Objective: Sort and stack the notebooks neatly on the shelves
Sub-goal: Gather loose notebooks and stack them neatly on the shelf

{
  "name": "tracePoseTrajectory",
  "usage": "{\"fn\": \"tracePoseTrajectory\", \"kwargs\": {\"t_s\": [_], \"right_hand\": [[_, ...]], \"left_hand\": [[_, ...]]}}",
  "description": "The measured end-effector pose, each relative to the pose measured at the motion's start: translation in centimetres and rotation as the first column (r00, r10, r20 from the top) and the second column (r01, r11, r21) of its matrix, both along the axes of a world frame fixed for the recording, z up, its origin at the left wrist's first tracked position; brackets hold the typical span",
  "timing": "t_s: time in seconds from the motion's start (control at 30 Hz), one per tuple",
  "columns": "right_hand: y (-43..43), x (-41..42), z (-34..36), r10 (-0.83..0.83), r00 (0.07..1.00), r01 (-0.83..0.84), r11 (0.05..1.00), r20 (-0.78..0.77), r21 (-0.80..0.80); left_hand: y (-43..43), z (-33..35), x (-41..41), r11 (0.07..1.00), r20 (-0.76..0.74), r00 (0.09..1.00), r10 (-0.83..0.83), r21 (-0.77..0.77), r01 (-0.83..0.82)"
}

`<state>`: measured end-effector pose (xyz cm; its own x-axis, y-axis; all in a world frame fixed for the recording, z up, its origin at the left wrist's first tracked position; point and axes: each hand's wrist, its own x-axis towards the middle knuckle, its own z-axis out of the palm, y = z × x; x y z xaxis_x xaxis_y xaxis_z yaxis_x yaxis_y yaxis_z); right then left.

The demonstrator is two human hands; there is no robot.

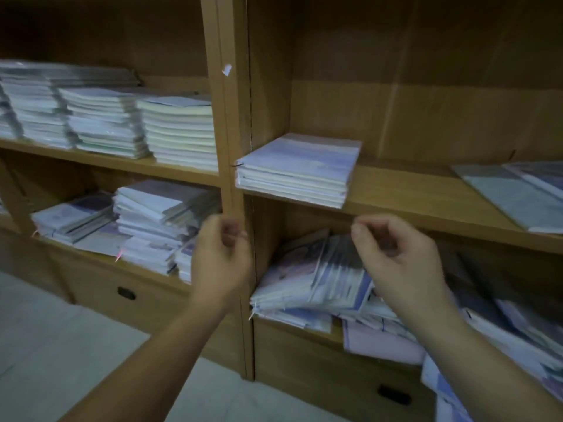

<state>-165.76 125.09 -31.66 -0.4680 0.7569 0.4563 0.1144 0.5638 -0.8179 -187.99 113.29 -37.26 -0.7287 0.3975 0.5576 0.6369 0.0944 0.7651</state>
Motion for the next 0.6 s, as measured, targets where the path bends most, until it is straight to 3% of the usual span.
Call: {"fn": "tracePoseTrajectory", "kwargs": {"t_s": [0.1,0.17,0.23,0.3,0.47,0.53,0.6], "right_hand": [[0.6,1.2,-6.6,0.067,0.972,-0.043,0.993,0.224,-0.111],[2.7,1.5,-9.8,0.057,0.952,0.006,0.979,0.302,-0.204],[4.2,2.2,-12.3,0.029,0.946,0.063,0.960,0.323,-0.271],[5.1,3.6,-14.9,0.004,0.953,0.100,0.940,0.302,-0.327],[6.4,7.5,-16.1,-0.038,0.882,0.125,0.980,0.470,-0.155],[6.5,8.9,-15.5,-0.059,0.905,0.133,0.980,0.421,-0.147],[6.5,10.9,-15.6,-0.108,0.922,0.174,0.973,0.372,-0.149]], "left_hand": [[2.1,-7.0,3.1,0.923,0.191,0.955,-0.229,-0.268,0.275],[4.4,-10.0,4.7,0.863,0.283,0.914,-0.290,-0.336,0.377],[6.7,-12.3,6.7,0.863,0.303,0.911,-0.280,-0.335,0.377],[8.2,-14.2,8.7,0.898,0.276,0.927,-0.254,-0.290,0.332],[9.8,-14.6,10.6,0.926,-0.038,0.962,-0.272,-0.283,0.251],[10.1,-14.7,11.8,0.917,-0.063,0.945,-0.320,-0.270,0.293],[10.1,-15.3,13.8,0.884,0.036,0.920,-0.390,-0.267,0.384]]}}
